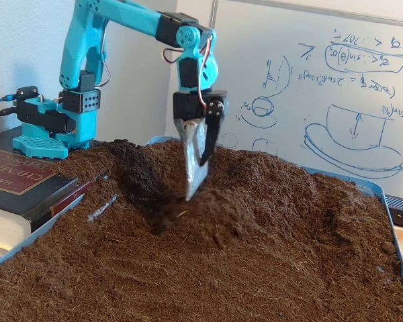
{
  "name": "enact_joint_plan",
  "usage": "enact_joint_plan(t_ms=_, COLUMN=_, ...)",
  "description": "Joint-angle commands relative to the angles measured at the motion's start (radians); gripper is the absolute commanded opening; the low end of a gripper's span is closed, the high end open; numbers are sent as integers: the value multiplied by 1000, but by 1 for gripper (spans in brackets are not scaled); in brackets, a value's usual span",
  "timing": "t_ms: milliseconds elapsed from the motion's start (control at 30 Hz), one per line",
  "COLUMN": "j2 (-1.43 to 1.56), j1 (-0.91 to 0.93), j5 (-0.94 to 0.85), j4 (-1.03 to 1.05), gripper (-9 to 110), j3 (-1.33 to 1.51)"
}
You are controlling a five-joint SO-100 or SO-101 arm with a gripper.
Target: Build a berm.
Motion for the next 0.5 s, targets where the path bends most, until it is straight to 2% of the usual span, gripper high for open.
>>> enact_joint_plan(t_ms=0, j2=170, j1=-5, j5=6, j4=86, gripper=0, j3=-74)
enact_joint_plan(t_ms=167, j2=307, j1=-26, j5=3, j4=305, gripper=1, j3=86)
enact_joint_plan(t_ms=233, j2=316, j1=-26, j5=-6, j4=308, gripper=1, j3=183)
enact_joint_plan(t_ms=333, j2=284, j1=-28, j5=2, j4=195, gripper=1, j3=313)
enact_joint_plan(t_ms=467, j2=189, j1=-28, j5=3, j4=-71, gripper=1, j3=454)
